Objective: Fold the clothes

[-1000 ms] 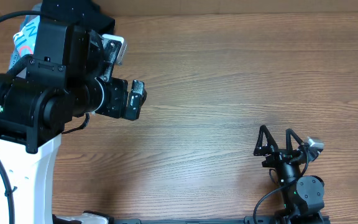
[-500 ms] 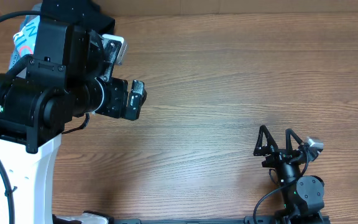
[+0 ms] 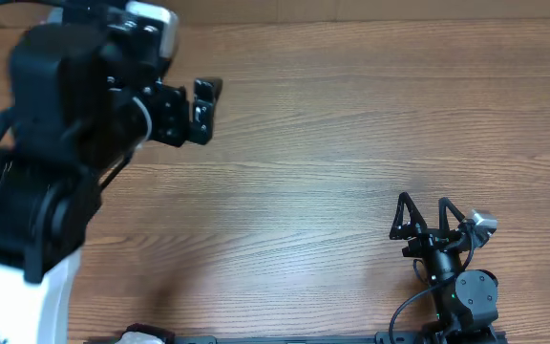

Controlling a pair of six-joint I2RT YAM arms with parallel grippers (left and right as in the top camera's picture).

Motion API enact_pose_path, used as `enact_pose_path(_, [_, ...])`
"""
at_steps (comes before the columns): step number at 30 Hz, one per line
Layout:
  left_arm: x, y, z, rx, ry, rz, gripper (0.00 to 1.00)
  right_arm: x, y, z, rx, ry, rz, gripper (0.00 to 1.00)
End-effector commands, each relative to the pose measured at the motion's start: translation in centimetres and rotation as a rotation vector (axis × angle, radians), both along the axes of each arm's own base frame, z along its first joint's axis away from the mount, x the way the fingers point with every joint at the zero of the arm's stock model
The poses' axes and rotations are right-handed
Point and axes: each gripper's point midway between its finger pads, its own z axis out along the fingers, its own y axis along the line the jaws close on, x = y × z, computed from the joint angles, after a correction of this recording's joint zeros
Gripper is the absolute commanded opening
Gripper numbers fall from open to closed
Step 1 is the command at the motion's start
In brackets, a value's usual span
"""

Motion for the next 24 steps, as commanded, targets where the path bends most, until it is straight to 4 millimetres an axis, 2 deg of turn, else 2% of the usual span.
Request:
enact_pose_path(1, [-0.5, 3.2, 0.1, -0.053, -0.117, 0.118, 1.0, 0.0, 0.0, 0.3, 0.003, -0.015, -0.001, 1.0])
enact_pose_path(5, [-0.9, 5.7, -1.8, -0.096, -0.197, 0.196, 1.0, 0.0, 0.0, 0.3, 0.003, -0.015, -0.001, 1.0])
enact_pose_path(11, [-3.8, 8.2, -4.8, -0.092, -0.311, 0.268, 1.0, 0.0, 0.0, 0.3, 0.003, -0.015, -0.001, 1.0])
enact_pose_path(19, [-7.3, 8.6, -7.8, -0.06, -0.487, 0.266, 1.0, 0.0, 0.0, 0.3, 0.003, -0.015, -0.001, 1.0])
enact_pose_path(24, [-8.7, 8.8, -10.7, -0.068, -0.577, 0.277, 1.0, 0.0, 0.0, 0.3, 0.003, -0.015, -0.001, 1.0])
